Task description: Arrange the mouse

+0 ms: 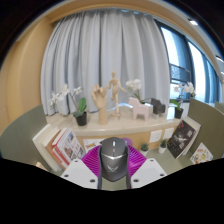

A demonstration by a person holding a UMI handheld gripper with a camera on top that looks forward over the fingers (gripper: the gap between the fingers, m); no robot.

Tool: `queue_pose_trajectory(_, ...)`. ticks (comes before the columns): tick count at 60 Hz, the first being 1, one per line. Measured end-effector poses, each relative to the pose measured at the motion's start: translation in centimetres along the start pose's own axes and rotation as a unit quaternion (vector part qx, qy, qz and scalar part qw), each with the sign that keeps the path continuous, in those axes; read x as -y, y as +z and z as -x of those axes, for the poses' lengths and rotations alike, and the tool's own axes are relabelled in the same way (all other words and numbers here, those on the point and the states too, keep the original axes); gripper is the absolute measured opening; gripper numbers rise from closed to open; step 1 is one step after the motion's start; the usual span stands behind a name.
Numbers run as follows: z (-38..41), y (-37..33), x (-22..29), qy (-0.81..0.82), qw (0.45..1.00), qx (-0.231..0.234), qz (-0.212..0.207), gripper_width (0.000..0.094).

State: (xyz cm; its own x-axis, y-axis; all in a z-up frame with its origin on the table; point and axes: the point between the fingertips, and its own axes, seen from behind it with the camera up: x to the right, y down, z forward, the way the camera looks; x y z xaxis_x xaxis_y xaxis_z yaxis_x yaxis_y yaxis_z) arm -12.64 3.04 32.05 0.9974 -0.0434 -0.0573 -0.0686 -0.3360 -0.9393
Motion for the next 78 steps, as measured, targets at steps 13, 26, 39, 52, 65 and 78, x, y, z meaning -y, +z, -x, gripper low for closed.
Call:
queue_pose_trajectory(13,9.9,3.4,-20.9,-0.037,0.986,0.032,0.158,0.0323)
queue_pose_trajectory(26,11.9,3.1,-34.5,-0.054,0.964,0.036,0.257,0.0324)
queue_pose_trajectory(39,12.0,3.2,-35.2,-0.042,0.965,0.038,0.255,0.0442)
queue_pose_trajectory(52,10.9,1.3,-31.3,-0.026,0.966,0.037,0.253,0.085)
queue_pose_trajectory(65,7.9,-3.9,-20.9,-0.016,0.978,0.04,0.202,0.0858)
queue_pose_trajectory(78,1.3,-10.1,-13.8,0.002,0.986,0.025,0.165,0.0858)
